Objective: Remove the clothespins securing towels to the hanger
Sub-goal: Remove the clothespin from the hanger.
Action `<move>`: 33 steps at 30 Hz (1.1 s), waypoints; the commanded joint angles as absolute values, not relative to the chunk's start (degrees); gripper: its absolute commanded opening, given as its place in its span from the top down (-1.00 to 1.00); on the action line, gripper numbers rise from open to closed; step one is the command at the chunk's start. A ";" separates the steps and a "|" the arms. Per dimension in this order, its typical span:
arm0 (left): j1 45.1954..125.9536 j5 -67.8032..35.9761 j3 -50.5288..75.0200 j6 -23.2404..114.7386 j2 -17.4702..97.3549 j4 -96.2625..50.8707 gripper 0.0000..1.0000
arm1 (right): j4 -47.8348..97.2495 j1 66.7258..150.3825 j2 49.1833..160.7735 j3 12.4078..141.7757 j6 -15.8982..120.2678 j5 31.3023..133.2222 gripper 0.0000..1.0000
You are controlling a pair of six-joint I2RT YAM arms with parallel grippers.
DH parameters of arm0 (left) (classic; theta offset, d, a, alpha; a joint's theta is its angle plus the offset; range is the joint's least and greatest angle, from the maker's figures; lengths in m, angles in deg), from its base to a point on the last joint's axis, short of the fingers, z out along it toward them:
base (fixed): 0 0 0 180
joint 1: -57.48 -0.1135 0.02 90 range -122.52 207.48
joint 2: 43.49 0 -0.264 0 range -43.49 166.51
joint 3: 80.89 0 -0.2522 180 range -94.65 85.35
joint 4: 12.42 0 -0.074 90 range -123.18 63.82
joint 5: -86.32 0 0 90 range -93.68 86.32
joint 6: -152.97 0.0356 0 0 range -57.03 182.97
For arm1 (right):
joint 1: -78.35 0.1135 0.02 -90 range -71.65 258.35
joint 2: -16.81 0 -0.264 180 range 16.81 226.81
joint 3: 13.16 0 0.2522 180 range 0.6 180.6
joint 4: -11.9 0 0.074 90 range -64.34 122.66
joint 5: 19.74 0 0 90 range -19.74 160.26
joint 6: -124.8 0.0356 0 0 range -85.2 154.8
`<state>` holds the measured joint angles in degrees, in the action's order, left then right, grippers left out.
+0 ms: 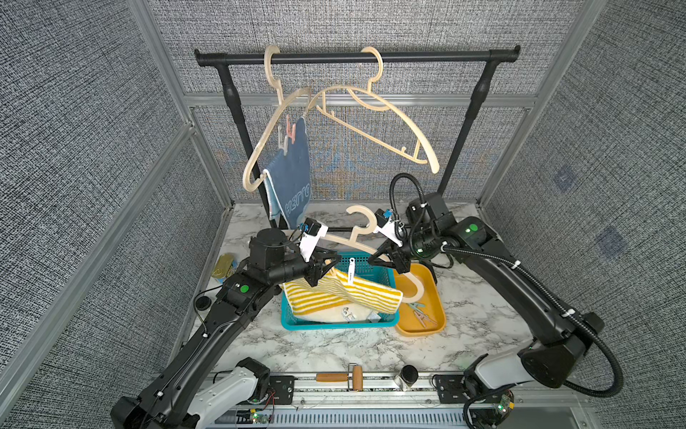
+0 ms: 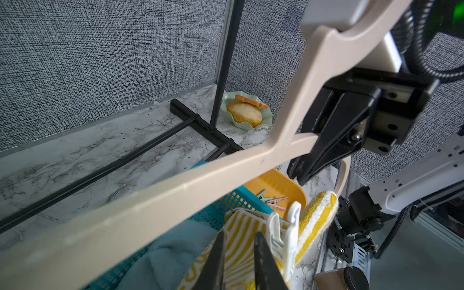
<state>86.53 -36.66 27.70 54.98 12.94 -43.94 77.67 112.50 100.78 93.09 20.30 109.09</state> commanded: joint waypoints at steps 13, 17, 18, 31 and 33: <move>86.39 -41.18 27.34 54.04 16.69 -39.72 0.61 | 76.85 112.94 100.38 92.52 22.27 107.92 1.00; 86.39 -41.52 27.77 54.76 16.33 -40.17 0.27 | 77.28 112.89 100.27 92.65 21.91 108.21 1.00; 86.39 -41.63 27.86 54.90 16.20 -40.24 0.21 | 77.33 112.98 100.29 92.62 21.87 108.23 1.00; 82.99 -42.56 29.97 54.09 15.97 -40.63 -0.01 | 77.64 112.74 99.01 92.55 21.21 111.92 1.00; 82.30 -44.16 30.78 53.96 15.65 -39.14 -0.01 | 77.90 112.52 98.89 92.49 20.92 113.65 1.00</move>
